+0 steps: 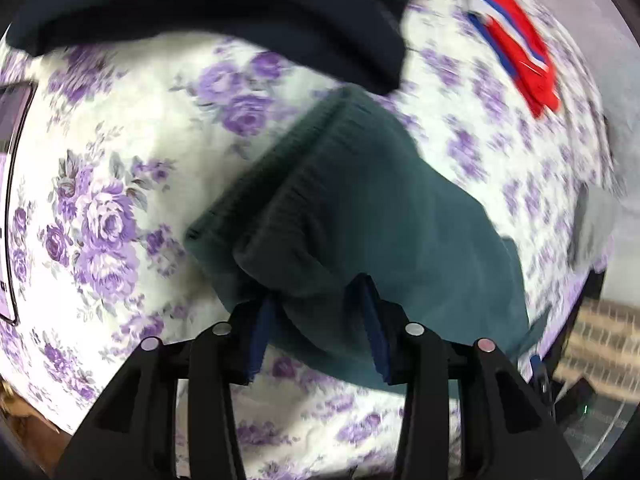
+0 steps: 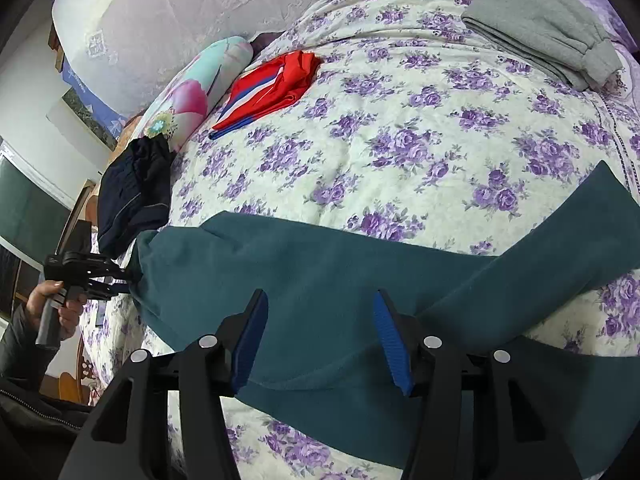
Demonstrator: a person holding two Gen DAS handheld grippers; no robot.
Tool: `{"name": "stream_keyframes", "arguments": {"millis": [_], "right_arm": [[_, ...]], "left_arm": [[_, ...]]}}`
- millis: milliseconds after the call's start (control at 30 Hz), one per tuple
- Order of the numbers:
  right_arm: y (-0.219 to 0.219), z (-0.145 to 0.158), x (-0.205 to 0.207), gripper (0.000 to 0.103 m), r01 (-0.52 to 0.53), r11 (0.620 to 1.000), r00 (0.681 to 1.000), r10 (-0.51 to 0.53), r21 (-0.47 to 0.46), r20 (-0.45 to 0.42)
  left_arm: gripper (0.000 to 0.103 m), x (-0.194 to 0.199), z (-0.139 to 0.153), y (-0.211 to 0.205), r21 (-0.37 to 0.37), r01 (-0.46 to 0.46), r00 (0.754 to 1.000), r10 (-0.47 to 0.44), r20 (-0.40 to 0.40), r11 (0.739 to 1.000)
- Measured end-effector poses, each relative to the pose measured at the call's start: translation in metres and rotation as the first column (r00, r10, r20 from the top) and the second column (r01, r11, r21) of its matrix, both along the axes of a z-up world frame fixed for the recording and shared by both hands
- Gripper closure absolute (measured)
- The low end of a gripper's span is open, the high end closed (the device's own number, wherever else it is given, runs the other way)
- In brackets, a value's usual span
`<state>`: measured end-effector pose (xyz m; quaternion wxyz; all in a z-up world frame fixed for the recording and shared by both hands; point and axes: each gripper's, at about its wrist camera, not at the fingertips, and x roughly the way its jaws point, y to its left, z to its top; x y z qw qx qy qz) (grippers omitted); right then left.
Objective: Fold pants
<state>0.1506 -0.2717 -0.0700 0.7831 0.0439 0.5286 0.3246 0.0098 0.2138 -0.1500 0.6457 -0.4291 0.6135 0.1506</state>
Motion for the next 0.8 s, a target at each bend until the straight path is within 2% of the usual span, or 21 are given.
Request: {"name": "stream_keyframes", "arguments": {"millis": [33,67,100,133,233,433,467,567,633,667,733,800], "right_arm": [[0.000,0.000,0.000,0.047,0.002,1.000,1.000,-0.002,-0.001,-0.001],[0.001,-0.001,0.001,0.046,0.001,1.000,1.000,-0.001,-0.002,-0.003],[0.001,-0.002,0.000,0.046,-0.002,1.000,1.000,0.002,-0.004,-0.006],[0.003,-0.003,0.000,0.046,-0.007,1.000,1.000,0.007,-0.008,-0.010],[0.007,-0.015,0.001,0.046,-0.019,0.999,0.998,0.018,-0.026,-0.052],[0.010,-0.033,-0.004,0.046,-0.031,0.997,0.993,0.022,-0.071,-0.115],[0.009,-0.033,-0.005,0.042,-0.035,0.997,0.992,0.027,-0.065,-0.123],[0.011,-0.045,-0.008,0.039,-0.047,0.993,0.987,0.028,-0.112,-0.159],[0.015,-0.054,-0.011,0.039,-0.069,0.987,0.983,0.042,-0.145,-0.181],[0.016,-0.053,-0.012,0.038,-0.077,0.985,0.983,0.050,-0.152,-0.176],[0.016,-0.047,-0.013,0.039,-0.090,0.985,0.983,0.064,-0.145,-0.171],[0.004,-0.030,-0.009,0.039,-0.064,0.990,0.991,0.048,-0.127,-0.121]], "left_arm": [[0.082,0.000,-0.003,0.002,0.005,-0.027,1.000,0.027,-0.008,1.000],[0.090,-0.001,-0.003,0.002,0.028,-0.045,0.999,0.045,-0.016,0.999],[0.096,-0.002,-0.001,0.002,0.062,-0.054,0.998,0.056,-0.020,0.997],[0.097,-0.003,0.006,0.000,0.103,-0.046,0.999,0.047,-0.006,0.994],[0.098,-0.006,0.027,-0.006,0.193,-0.014,0.999,0.008,0.032,0.981],[0.098,-0.028,0.067,-0.010,0.259,-0.005,0.997,-0.016,0.079,0.966],[0.098,-0.031,0.069,-0.012,0.268,0.003,0.997,-0.024,0.073,0.963],[0.097,-0.036,0.050,-0.014,0.292,0.045,0.999,-0.046,-0.005,0.955],[0.090,-0.034,0.022,-0.011,0.368,0.096,0.993,-0.064,-0.098,0.925],[0.088,-0.034,0.010,-0.009,0.353,0.100,0.991,-0.060,-0.122,0.930],[0.088,-0.036,0.007,-0.008,0.307,0.046,0.995,-0.017,-0.099,0.951],[0.087,-0.030,0.022,-0.014,0.334,0.080,0.996,-0.065,-0.056,0.939]]}}
